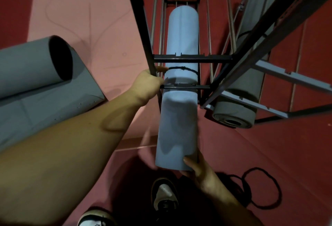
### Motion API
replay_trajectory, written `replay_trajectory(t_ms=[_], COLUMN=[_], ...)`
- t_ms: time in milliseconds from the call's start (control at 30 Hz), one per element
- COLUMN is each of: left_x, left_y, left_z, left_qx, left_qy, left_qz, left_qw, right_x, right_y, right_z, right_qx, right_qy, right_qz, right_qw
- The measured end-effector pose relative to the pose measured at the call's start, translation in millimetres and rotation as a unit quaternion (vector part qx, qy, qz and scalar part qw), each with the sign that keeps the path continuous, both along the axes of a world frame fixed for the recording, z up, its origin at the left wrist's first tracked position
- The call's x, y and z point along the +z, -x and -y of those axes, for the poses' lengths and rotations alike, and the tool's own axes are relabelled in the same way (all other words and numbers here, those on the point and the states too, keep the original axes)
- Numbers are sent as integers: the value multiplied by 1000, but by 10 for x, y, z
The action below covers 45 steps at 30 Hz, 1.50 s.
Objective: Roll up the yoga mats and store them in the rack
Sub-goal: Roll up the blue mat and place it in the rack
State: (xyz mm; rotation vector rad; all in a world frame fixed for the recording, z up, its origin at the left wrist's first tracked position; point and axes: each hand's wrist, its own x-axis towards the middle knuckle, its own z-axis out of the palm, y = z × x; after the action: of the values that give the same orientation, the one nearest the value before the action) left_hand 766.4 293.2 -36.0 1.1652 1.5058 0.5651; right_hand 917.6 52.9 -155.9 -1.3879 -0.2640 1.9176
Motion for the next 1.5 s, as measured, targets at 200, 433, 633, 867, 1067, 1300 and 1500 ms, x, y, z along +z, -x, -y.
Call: replay_trajectory(t_ms=[200,433,633,867,1067,1300,1500], left_x=[-41,-66,-37,-25,-45,-62,62], left_y=[-37,-11,-17,-6,0,-12,22], left_z=[-144,-171,-172,-174,-184,-197,-32], left_qx=[-22,-30,-36,-38,-41,-46,-80], left_qy=[5,11,15,21,22,11,21], left_qz=[-45,-55,-52,-48,-57,-76,-106], left_qw=[999,998,998,998,997,996,991], right_x=[-70,-64,-50,-78,-28,-69,94], right_y=[-54,-60,-106,-133,-188,-79,-87], right_z=[-349,-1094,-1392,-1426,-1688,-1800,-1574], right_qx=[-36,-66,-49,-60,-48,-68,-68], right_qy=[-35,-55,-74,-72,-68,-46,-6], right_qz=[45,10,32,43,86,270,270], right_qw=[998,996,996,995,993,959,961])
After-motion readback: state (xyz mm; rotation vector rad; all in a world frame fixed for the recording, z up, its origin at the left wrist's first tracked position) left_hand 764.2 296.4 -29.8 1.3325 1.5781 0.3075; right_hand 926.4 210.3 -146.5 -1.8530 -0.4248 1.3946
